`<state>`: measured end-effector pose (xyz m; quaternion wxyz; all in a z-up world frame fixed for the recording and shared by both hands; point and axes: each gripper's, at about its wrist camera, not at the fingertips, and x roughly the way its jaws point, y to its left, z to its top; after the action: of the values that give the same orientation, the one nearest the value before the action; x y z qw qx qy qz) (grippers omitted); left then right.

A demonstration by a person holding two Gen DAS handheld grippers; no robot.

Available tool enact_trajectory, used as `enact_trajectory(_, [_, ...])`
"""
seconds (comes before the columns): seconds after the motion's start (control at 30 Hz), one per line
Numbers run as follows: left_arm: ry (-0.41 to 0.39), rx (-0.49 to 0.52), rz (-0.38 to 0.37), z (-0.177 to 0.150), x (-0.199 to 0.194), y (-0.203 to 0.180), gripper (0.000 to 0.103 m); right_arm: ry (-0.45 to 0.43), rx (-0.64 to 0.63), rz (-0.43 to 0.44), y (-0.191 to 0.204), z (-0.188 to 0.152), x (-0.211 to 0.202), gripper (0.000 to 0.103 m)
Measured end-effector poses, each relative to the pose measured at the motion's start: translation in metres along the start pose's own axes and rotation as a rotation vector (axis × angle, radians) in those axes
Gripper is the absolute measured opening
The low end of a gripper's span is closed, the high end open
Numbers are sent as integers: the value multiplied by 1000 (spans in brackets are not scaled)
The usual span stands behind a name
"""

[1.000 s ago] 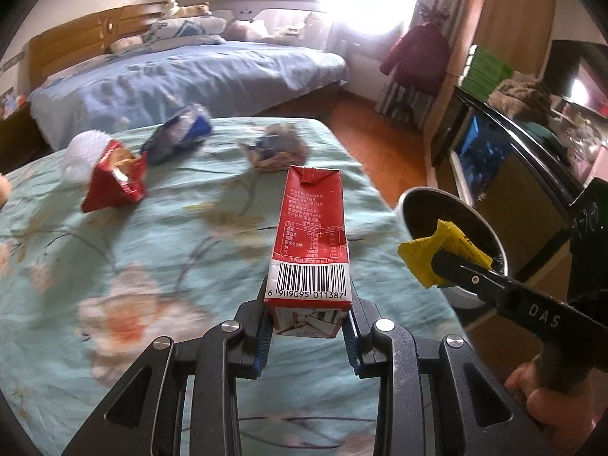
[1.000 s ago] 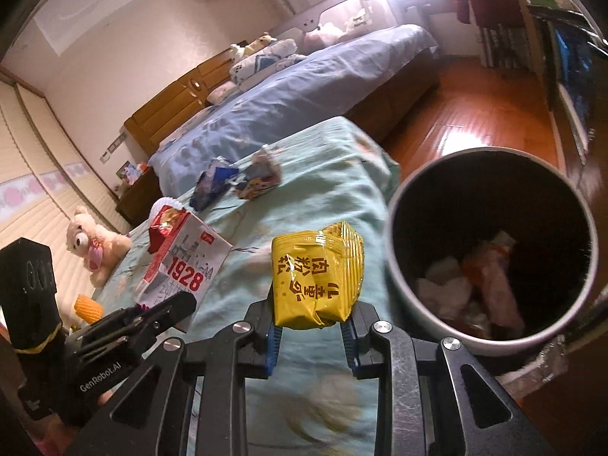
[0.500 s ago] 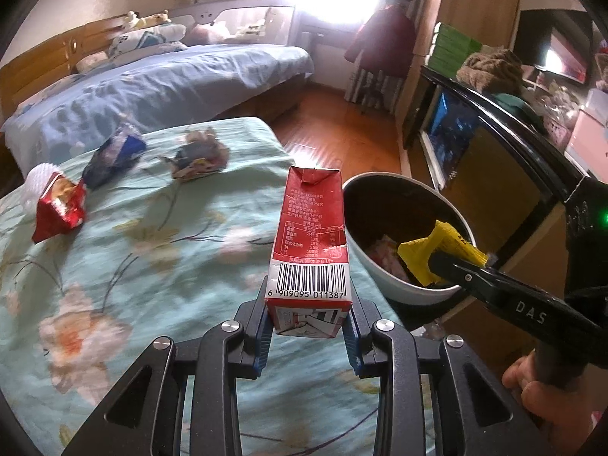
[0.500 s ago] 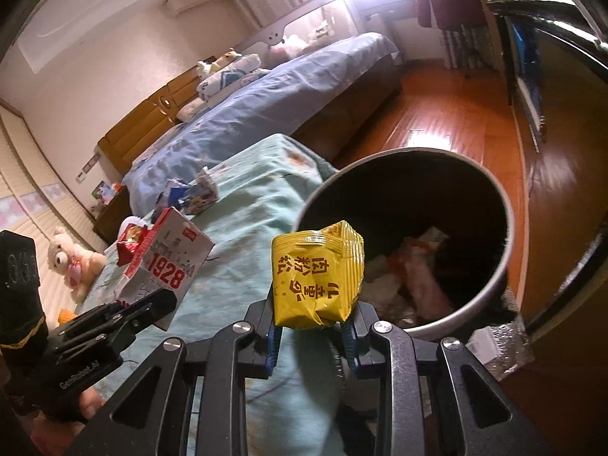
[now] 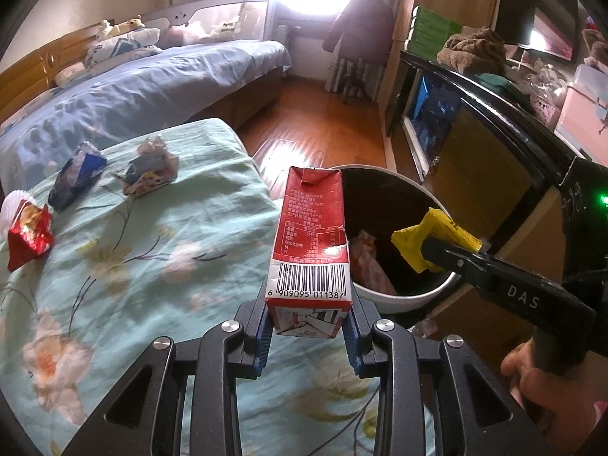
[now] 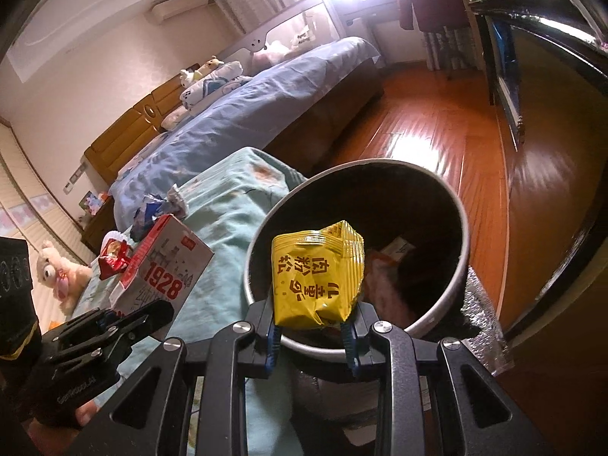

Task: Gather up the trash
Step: 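Carry the milk carton and yellow snack bag in both grippers over the bin, then open both grippers to drop the carton and yellow bag into the bin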

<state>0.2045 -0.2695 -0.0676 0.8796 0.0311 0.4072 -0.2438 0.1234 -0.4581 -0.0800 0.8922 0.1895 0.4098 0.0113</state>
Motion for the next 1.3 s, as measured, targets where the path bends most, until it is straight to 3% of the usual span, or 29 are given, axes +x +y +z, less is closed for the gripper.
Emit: enact_trajectory(1.3, [57,43,-30,29,55,-34,31,39,29,-27,-28,24,22,31])
